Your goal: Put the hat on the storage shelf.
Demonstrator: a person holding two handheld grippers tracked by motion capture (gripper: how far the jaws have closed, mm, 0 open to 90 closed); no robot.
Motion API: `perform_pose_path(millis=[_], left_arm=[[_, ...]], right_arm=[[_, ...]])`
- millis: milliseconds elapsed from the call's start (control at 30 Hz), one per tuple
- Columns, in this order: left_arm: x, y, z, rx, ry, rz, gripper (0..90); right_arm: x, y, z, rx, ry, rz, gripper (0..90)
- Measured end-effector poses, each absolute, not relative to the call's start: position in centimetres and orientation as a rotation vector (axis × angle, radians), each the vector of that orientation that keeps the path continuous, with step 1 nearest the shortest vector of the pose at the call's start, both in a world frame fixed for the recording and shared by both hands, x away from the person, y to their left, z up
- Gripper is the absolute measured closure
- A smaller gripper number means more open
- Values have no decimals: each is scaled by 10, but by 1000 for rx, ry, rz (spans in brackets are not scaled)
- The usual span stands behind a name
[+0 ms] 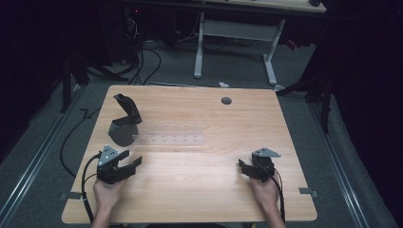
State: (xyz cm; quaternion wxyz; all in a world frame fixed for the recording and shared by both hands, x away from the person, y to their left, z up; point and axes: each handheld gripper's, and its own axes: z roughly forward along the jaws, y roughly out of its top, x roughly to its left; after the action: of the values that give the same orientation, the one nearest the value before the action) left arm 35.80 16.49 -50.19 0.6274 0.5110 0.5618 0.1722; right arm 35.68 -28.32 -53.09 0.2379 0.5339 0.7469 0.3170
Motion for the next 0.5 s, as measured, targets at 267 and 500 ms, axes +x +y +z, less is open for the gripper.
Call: perform_pose_path(millis=[267,500], left_arm=[[356,146,-510,1231,1268,351,398],[358,131,-520,1269,1269,329,398]], right_arm=[[357,-283,-531,1463,2046,869,381],[357,-283,-531,1463,2046,868,381]])
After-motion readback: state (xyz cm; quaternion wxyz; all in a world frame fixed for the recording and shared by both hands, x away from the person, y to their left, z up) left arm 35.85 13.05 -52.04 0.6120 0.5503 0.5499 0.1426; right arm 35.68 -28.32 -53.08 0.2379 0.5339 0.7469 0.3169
